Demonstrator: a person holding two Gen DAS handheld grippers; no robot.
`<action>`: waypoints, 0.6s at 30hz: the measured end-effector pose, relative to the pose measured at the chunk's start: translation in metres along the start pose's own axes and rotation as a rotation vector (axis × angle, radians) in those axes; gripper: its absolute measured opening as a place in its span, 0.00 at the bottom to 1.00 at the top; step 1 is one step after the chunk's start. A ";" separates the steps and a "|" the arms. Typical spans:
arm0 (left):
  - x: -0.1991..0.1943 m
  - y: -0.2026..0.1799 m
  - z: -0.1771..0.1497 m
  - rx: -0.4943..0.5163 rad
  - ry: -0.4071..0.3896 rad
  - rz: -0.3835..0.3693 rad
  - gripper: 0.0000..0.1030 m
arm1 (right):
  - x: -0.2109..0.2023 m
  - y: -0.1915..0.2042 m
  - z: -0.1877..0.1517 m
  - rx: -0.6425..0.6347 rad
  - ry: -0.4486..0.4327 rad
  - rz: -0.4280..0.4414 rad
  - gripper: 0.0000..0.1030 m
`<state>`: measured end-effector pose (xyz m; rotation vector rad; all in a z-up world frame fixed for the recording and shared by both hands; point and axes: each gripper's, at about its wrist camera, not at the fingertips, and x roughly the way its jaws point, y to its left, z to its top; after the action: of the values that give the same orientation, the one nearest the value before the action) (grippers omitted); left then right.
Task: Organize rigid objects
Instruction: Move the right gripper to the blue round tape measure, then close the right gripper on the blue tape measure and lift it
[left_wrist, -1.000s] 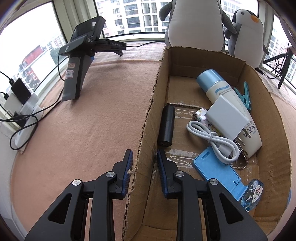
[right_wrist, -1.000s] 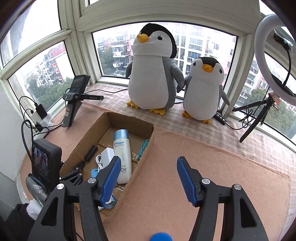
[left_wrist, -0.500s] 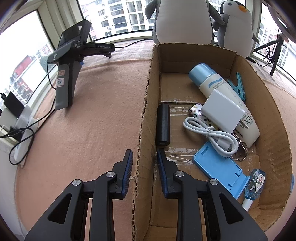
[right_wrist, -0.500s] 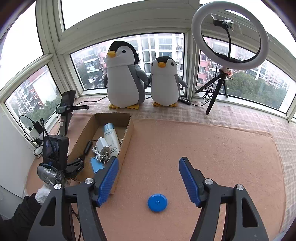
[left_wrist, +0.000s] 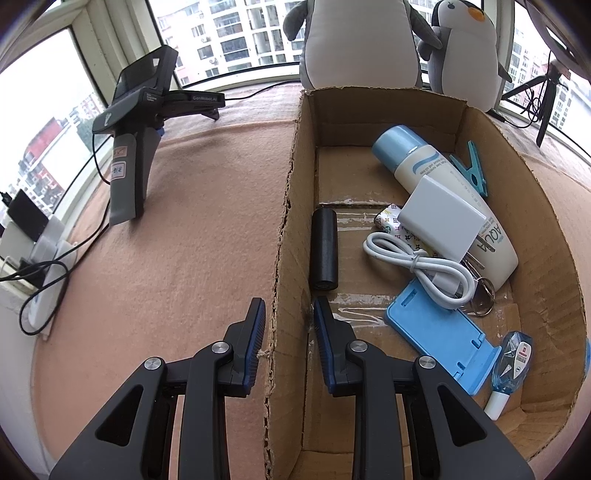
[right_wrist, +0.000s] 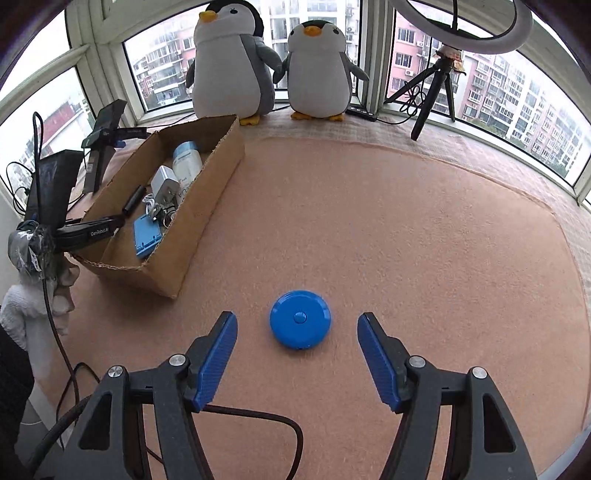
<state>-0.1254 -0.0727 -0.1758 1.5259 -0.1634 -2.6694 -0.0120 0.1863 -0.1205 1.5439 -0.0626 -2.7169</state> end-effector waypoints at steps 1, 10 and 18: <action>0.000 0.001 0.000 -0.001 -0.001 0.001 0.24 | 0.005 0.000 -0.001 -0.003 0.006 0.004 0.62; 0.000 0.001 -0.001 -0.004 -0.011 0.002 0.24 | 0.041 0.002 -0.002 -0.047 0.071 -0.001 0.62; 0.001 0.003 0.001 -0.016 -0.011 -0.009 0.24 | 0.064 0.002 0.000 -0.065 0.135 -0.035 0.54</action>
<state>-0.1263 -0.0756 -0.1758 1.5118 -0.1353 -2.6800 -0.0450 0.1826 -0.1749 1.7205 0.0550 -2.6038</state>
